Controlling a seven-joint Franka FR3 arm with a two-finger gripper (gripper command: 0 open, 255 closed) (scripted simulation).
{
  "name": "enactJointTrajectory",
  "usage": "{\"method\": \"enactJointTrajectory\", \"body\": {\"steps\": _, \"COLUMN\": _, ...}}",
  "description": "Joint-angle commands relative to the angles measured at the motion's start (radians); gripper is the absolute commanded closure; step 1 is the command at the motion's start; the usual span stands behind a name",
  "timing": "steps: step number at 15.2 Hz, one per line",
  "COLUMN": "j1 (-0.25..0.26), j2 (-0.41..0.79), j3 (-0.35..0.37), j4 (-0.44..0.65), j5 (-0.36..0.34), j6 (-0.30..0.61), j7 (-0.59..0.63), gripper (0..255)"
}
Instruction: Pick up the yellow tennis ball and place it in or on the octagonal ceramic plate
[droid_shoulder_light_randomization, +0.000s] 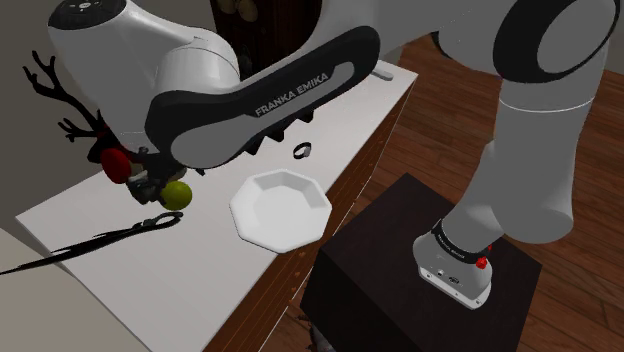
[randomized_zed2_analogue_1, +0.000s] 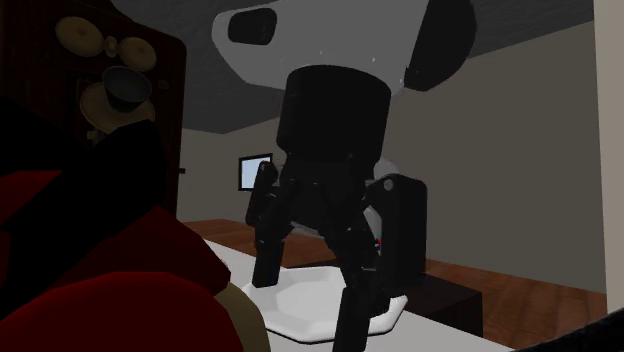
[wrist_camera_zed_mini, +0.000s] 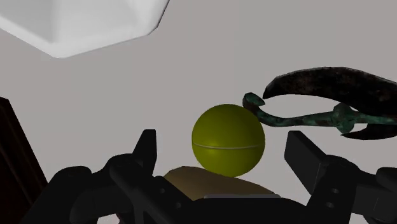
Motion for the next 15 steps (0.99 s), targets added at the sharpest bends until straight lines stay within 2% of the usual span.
{"method": "enactJointTrajectory", "body": {"steps": 1, "j1": 0.048, "j2": 0.112, "j3": -0.018, "j4": 0.159, "j5": -0.047, "j6": -0.078, "j7": -0.009, "gripper": 0}}
{"method": "enactJointTrajectory", "body": {"steps": 9, "j1": 0.045, "j2": 0.155, "j3": -0.036, "j4": 0.127, "j5": -0.069, "j6": -0.006, "j7": 0.003, "gripper": 0}}
{"method": "enactJointTrajectory", "body": {"steps": 15, "j1": 0.045, "j2": 0.155, "j3": -0.036, "j4": 0.127, "j5": -0.069, "j6": -0.006, "j7": 0.003, "gripper": 0}}
